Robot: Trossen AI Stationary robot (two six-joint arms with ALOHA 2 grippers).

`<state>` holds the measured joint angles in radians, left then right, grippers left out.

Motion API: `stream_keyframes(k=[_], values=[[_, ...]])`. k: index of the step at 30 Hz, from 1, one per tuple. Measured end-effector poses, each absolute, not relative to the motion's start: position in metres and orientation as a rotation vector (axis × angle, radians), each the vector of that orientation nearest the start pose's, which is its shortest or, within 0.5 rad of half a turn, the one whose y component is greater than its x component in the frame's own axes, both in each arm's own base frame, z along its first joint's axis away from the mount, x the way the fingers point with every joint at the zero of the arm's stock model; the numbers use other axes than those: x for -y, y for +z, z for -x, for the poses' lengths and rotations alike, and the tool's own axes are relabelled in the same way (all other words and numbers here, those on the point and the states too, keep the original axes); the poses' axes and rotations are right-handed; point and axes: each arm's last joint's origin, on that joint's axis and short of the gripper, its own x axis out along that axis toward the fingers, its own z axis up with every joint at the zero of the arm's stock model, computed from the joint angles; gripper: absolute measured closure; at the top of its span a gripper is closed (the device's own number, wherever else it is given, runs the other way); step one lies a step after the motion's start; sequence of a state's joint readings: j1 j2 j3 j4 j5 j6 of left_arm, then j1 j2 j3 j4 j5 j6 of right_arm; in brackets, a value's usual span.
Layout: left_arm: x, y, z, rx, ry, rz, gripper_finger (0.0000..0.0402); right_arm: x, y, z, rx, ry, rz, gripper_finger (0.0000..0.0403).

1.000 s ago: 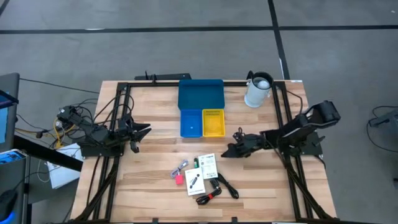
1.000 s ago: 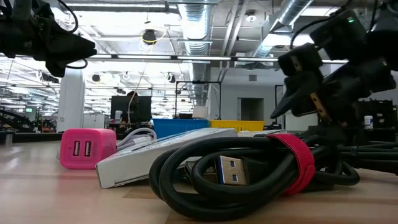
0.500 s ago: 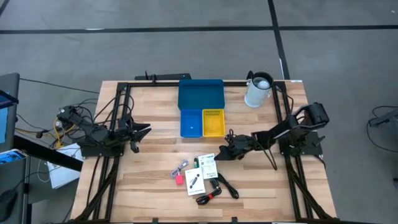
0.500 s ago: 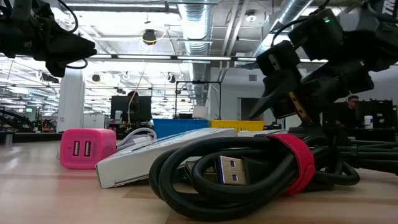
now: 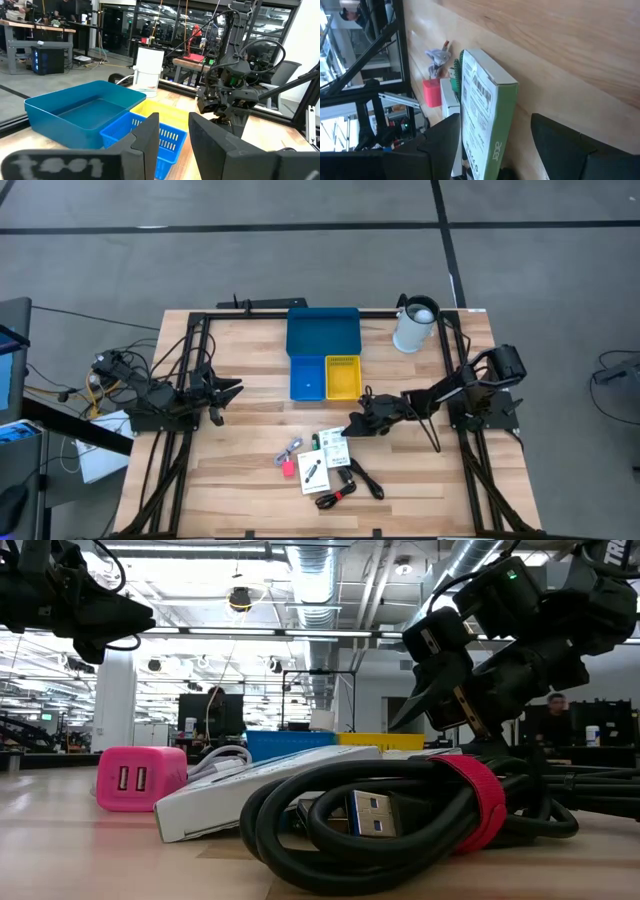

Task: Pick and place items into bin
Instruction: Put the right white card reader box into the yellow bin

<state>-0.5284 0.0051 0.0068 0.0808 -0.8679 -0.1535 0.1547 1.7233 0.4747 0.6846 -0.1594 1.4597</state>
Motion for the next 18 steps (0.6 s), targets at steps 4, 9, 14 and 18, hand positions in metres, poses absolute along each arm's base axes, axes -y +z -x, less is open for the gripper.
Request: stream_keyframes(k=[4, 9, 14, 18], values=[[0.0248, 0.1725, -0.0863, 0.090, 0.334, 0.205, 0.0307, -0.0474, 0.1014, -0.2745, -0.680, -0.160, -1.406, 0.0165], [0.0248, 0.1725, -0.0863, 0.090, 0.334, 0.205, 0.0307, -0.0479, 0.1029, -0.2780, -0.690, -0.166, -1.386, 0.0165], [0.0248, 0.1725, -0.0863, 0.090, 0.334, 0.205, 0.0307, -0.0480, 0.1035, -0.2786, -0.687, -0.166, -1.386, 0.0165], [0.0248, 0.1725, -0.0863, 0.090, 0.334, 0.206, 0.0307, -0.0480, 0.1035, -0.2786, -0.688, -0.165, -1.386, 0.0165]])
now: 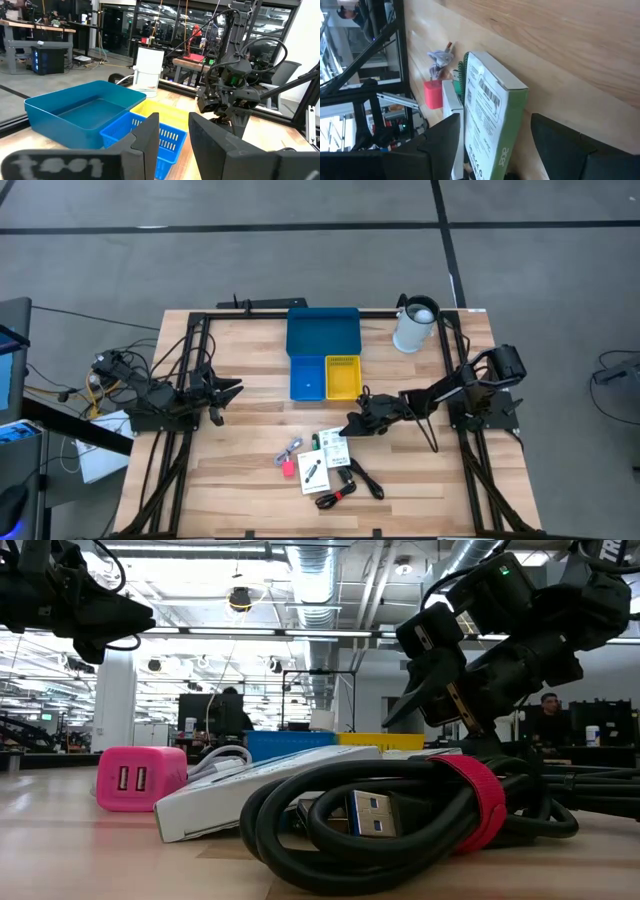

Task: Pick and place items into bin
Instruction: Put the right white card reader box into the yellow bin

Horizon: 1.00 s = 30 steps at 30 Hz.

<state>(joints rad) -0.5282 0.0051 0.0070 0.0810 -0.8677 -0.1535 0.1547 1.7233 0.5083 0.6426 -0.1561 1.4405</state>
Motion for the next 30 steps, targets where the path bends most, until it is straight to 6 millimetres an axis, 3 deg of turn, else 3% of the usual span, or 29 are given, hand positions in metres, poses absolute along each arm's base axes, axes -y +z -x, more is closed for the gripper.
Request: stream_keyframes(k=[30], values=[[0.0248, 0.1725, -0.0863, 0.090, 0.334, 0.205, 0.0307, -0.0475, 0.1021, -0.2778, -0.691, -0.185, -1.380, 0.0165]])
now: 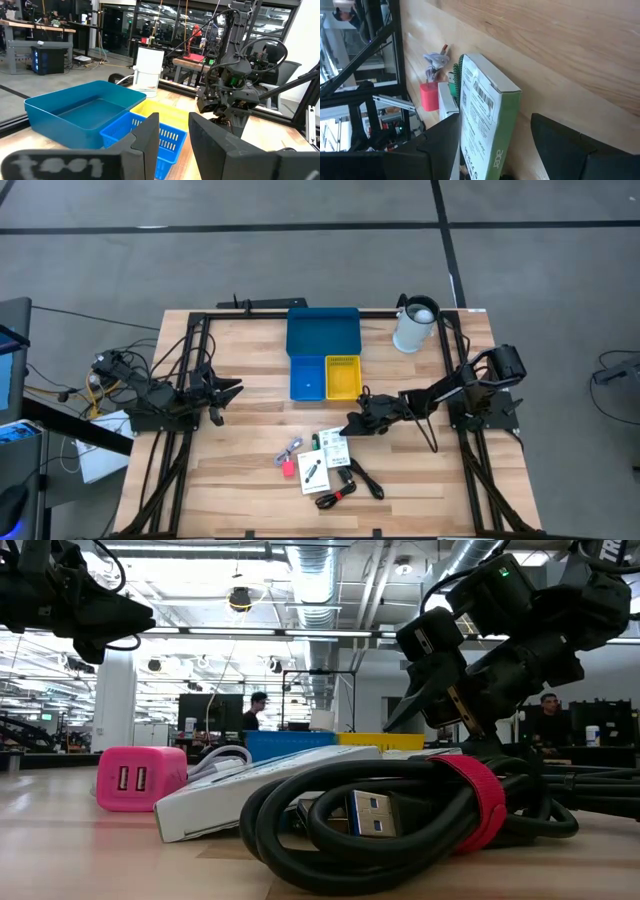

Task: Pick and place items into bin
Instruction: Put the right white card reader box into the yellow bin

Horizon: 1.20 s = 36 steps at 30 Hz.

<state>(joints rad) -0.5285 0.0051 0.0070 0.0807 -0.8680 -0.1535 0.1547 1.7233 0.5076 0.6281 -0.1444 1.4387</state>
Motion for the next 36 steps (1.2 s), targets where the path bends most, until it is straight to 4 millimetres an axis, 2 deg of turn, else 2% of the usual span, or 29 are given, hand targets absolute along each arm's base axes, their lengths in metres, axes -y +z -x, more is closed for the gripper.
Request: stream_keyframes(k=[5, 12, 19, 36], values=[[0.025, 0.172, -0.086, 0.090, 0.334, 0.206, 0.0307, -0.048, 0.098, -0.280, -0.702, -0.189, -1.388, 0.0165], [0.025, 0.172, -0.086, 0.090, 0.334, 0.205, 0.0307, -0.052, 0.089, -0.300, -0.700, -0.071, -1.416, 0.0165], [0.025, 0.172, -0.086, 0.090, 0.334, 0.206, 0.0307, -0.045, 0.088, -0.303, -0.721, -0.050, -1.445, 0.0168], [0.025, 0.172, -0.086, 0.090, 0.334, 0.205, 0.0307, -0.042, 0.087, -0.303, -0.732, -0.044, -1.461, 0.0239]])
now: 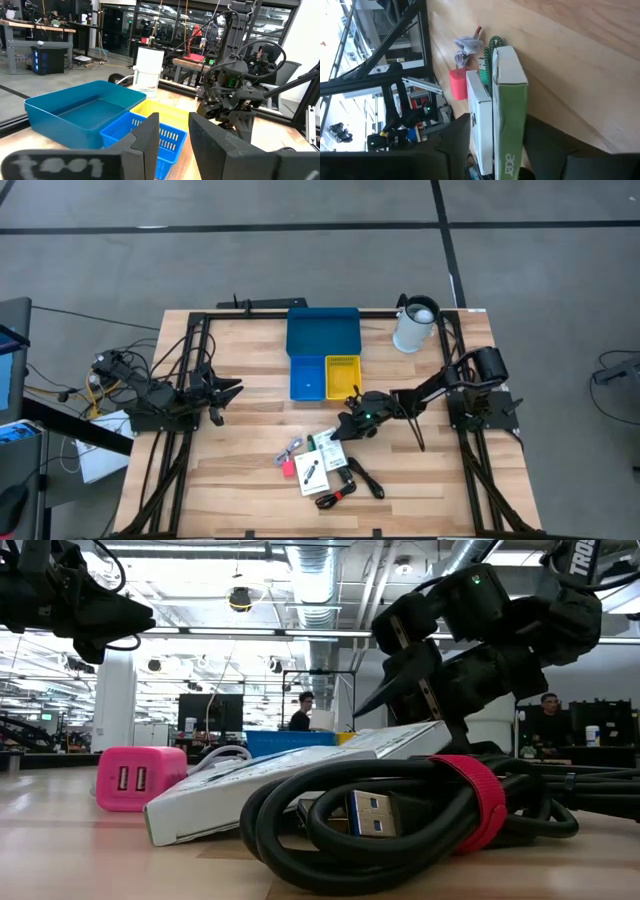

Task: Pick and place items into bin
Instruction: Put the right white card reader box into the yellow bin

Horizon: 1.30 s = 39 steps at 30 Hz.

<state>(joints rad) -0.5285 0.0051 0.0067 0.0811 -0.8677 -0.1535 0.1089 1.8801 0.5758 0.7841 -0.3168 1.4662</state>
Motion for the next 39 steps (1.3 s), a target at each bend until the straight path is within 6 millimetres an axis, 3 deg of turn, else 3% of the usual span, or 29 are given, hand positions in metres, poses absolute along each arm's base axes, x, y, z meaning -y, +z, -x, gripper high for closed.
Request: stream_keyframes(k=[19, 39], values=[[0.025, 0.172, -0.086, 0.089, 0.334, 0.205, 0.0307, -0.042, 0.087, -0.302, -0.723, -0.036, -1.464, 0.0330], [0.025, 0.172, -0.086, 0.090, 0.334, 0.205, 0.0307, -0.031, 0.098, -0.297, -0.738, -0.108, -1.421, 0.0342]])
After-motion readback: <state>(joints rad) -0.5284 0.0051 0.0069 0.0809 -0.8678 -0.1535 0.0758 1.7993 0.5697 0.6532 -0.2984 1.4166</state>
